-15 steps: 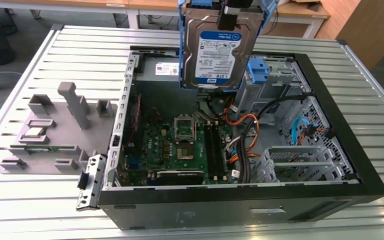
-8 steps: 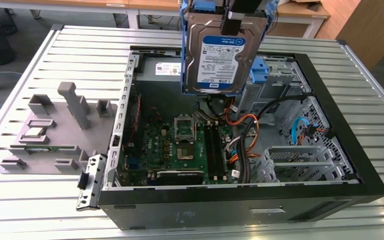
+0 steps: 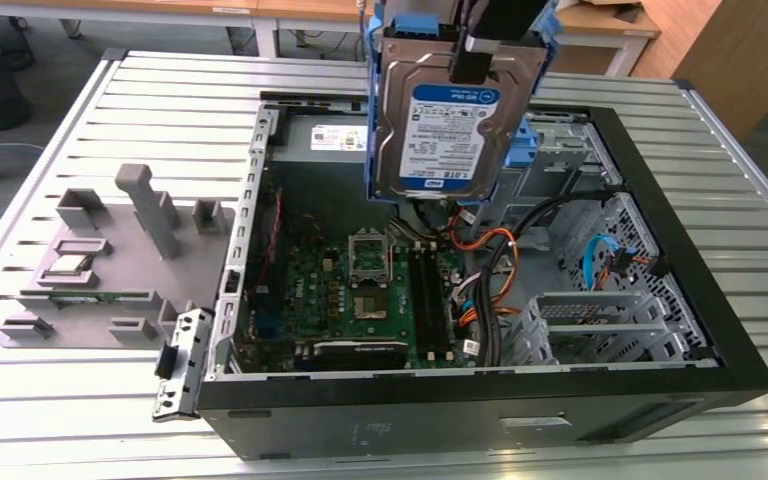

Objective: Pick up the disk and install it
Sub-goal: 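Pick up the disk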

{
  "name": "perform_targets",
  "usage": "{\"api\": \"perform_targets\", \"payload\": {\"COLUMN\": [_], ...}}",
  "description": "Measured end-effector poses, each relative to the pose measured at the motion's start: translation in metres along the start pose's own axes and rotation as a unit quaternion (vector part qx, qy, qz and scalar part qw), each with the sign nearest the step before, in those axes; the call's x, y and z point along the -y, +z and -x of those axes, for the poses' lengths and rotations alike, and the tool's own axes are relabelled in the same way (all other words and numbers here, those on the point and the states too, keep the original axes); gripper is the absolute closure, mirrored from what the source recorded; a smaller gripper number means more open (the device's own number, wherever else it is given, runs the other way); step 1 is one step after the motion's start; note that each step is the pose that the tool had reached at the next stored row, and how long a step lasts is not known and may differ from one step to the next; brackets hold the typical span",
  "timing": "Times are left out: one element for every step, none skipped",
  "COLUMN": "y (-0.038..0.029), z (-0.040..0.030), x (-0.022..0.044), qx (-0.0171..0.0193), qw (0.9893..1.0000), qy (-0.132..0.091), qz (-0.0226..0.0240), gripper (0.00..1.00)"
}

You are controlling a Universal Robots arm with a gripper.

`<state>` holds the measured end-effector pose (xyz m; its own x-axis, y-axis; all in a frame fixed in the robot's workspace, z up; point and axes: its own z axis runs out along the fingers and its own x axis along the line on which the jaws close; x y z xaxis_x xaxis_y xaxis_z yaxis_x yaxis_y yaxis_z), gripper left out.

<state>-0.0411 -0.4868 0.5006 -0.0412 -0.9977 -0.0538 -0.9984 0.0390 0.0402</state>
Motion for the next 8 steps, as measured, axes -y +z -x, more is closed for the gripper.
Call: {"api": "perform_targets", "payload": {"y": [-0.0001,-0.0002,-0.0003,-0.0004,-0.0006,-0.0007,-0.0008,-0.0009], "z": [-0.0019,-0.0036,-0.0054,-0.0073,-0.0090,-0.0108,-0.0126,-0.0143], "x": [0.0005,0.0009,0.0014,0.0019,0.0024,0.0029,0.0034,0.0039], "qx": [0.0000,0.0000,0.0000,0.0000,0.0000,0.0000,0.0000,0.0000], "qw": [1.0000,1.0000,1.0000,1.0000,1.0000,1.0000,1.0000,1.0000], "qy": [0.000,0.000,0.000,0.000,0.000,0.000,0.000,0.000], "qz": [0.0000,0.0000,0.0000,0.0000,0.0000,0.0000,0.0000,0.0000], "gripper": [0.65,0.65,0.65,0.65,0.65,0.65,0.65,0.65]}}
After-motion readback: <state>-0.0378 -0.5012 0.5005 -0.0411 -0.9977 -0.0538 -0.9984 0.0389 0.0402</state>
